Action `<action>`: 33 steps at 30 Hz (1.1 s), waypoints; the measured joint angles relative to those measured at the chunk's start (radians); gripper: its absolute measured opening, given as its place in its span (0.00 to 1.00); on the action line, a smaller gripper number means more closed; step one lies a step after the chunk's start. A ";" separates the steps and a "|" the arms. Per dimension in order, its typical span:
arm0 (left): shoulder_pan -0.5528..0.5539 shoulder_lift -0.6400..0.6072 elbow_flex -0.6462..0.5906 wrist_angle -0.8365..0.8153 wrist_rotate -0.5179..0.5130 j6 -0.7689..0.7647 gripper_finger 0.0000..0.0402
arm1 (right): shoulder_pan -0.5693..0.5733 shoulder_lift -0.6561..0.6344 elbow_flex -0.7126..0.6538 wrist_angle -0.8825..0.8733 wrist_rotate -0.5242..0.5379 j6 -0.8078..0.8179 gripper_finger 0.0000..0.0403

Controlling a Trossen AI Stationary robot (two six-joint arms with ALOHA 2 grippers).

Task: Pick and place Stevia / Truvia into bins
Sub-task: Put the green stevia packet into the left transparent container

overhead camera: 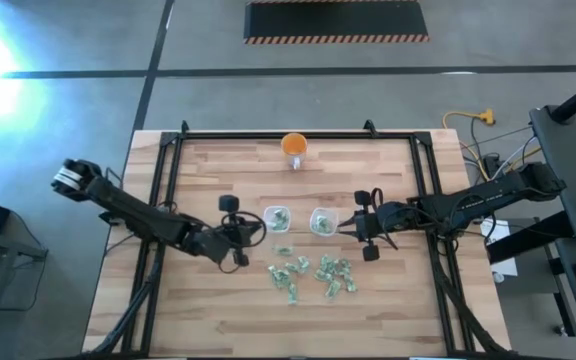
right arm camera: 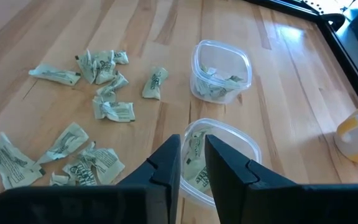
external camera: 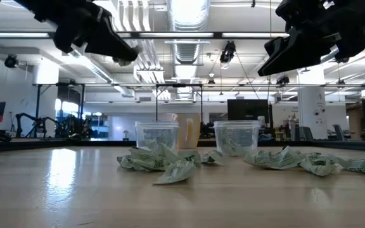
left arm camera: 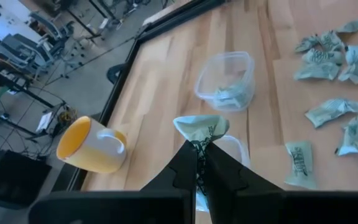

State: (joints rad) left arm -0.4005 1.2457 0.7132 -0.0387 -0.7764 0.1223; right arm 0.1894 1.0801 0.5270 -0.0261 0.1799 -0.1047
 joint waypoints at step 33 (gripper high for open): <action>0.247 0.206 0.018 0.163 0.242 0.095 0.00 | 0.000 0.000 0.000 -0.002 0.000 -0.003 0.15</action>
State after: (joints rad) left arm -0.1531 1.4513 0.7307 0.1242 -0.5348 0.2169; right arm 0.1894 1.0801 0.5271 -0.0280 0.1799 -0.1078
